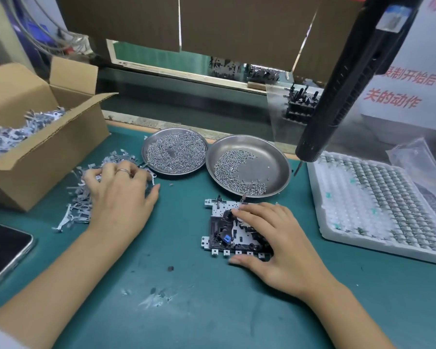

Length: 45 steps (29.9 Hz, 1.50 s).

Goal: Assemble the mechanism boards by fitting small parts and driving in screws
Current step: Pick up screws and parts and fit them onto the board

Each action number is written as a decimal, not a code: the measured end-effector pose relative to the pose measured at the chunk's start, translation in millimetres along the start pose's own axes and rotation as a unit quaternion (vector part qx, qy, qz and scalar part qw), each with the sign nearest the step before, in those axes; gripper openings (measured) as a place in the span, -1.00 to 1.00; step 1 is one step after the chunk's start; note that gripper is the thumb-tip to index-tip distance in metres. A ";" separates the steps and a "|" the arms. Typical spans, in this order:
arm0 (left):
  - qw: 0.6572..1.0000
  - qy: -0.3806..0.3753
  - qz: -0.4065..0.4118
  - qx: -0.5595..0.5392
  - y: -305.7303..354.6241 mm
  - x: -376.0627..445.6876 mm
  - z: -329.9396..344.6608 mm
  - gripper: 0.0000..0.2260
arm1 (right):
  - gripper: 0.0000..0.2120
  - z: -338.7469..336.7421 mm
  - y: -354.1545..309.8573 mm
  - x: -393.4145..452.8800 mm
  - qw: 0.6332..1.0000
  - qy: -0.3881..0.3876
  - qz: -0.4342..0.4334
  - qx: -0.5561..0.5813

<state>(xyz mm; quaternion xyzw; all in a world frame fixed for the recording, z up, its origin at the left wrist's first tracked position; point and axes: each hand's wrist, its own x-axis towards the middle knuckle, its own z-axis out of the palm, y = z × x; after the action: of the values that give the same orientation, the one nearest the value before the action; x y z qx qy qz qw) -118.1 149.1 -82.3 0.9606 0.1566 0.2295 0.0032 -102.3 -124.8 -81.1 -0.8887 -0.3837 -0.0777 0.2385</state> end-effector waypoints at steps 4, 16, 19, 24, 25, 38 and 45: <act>1.000 0.020 0.015 -0.006 5.9 0.0 -1.8 -0.87 | -0.37 -0.2 -1.4 -1.4 1.000 -0.003 0.001 0.009; 1.000 0.006 -0.011 -0.010 7.8 -0.5 1.0 -0.73 | -0.51 -0.9 -0.2 -0.4 1.000 0.029 -0.002 0.011; 1.000 0.008 -0.008 -0.007 9.9 1.9 1.4 -0.83 | -0.53 0.2 -1.0 -0.5 1.000 0.025 -0.002 0.014; 0.996 0.020 -0.065 -0.060 7.1 2.9 -5.5 -0.91 | -0.57 0.5 -2.3 -0.9 0.999 0.026 -0.005 0.017; 0.994 0.025 -0.076 -0.068 6.9 2.6 -8.2 -0.90 | -0.57 0.3 -2.8 -1.2 0.999 0.029 -0.002 0.020; 0.864 -0.131 0.058 -0.484 36.6 -32.5 -71.7 -0.85 | -0.80 -2.4 -12.0 2.2 0.950 0.175 0.035 0.257; 0.744 -0.259 0.104 -0.608 87.8 -30.4 -51.9 -0.86 | -0.65 -12.0 -12.6 1.7 0.892 0.128 0.040 0.431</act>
<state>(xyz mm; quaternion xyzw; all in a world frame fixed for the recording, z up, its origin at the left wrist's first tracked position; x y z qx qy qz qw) -140.4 52.9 -42.4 0.7880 -0.1236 0.0170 0.6029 -109.6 -122.0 -65.5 -0.6959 -0.3097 -0.0087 0.6479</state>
